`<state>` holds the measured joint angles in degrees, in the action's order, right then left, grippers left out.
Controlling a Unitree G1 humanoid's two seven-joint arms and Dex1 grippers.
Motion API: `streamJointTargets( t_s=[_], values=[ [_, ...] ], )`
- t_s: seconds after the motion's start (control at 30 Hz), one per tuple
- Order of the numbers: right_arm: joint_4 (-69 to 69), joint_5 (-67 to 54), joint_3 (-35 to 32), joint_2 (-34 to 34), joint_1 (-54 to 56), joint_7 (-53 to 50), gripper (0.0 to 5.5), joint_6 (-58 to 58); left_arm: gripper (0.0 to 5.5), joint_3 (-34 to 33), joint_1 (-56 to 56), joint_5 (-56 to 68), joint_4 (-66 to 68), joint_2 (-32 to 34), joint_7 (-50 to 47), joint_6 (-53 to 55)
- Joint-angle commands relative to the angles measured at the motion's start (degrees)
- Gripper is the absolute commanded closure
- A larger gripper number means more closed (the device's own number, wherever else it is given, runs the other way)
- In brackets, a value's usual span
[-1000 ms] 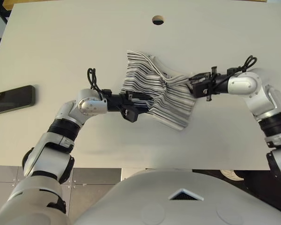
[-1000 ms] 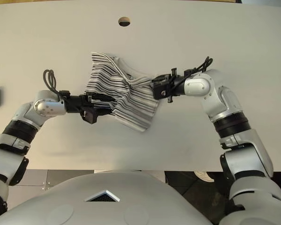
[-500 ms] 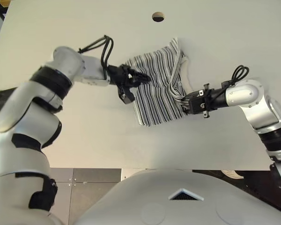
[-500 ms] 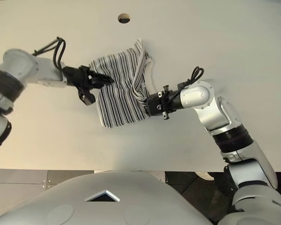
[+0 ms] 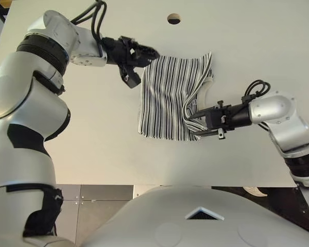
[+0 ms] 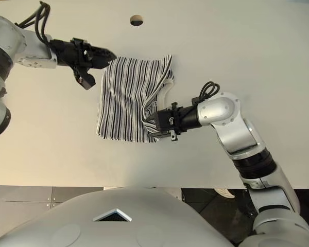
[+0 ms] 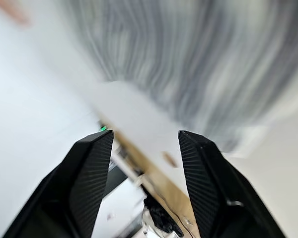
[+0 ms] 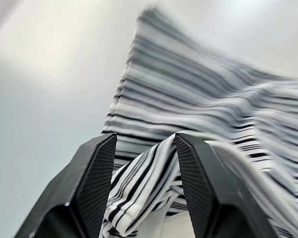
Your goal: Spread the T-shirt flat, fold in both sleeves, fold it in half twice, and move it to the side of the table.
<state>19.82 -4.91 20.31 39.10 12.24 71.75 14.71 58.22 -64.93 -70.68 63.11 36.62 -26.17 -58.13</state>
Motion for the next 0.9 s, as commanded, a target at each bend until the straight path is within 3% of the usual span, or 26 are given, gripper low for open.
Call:
streamJointTargets(
  t_s=[0.03,0.1,0.17,0.33,0.53,0.9],
  values=[
    [1.6,-3.1,-3.4,1.9,0.3,-0.3,3.32,1.1,3.07,-3.4,6.2,3.1,-1.2,5.3,0.1,0.7],
    [1.6,-4.2,-3.9,1.8,0.6,-0.6,3.32,1.3,3.07,-4.1,8.6,3.8,-1.9,5.9,0.2,1.1],
    [-0.8,-3.3,-3.2,0.0,1.7,-2.5,3.32,-0.1,3.07,-0.8,10.5,-1.1,-2.5,5.6,0.8,5.0],
    [-15.4,1.3,-0.7,-11.0,8.1,-12.8,3.32,-5.6,3.07,1.1,20.4,0.6,-7.1,2.4,5.5,2.0],
    [-28.6,6.7,3.0,-15.2,12.1,-16.2,3.32,-11.4,3.07,0.1,22.9,1.1,-13.8,3.1,6.2,4.3],
    [-33.4,12.9,5.1,-7.8,9.8,-12.6,3.32,-14.3,3.07,-0.8,25.7,0.7,-19.5,5.0,9.4,6.7]
  ],
)
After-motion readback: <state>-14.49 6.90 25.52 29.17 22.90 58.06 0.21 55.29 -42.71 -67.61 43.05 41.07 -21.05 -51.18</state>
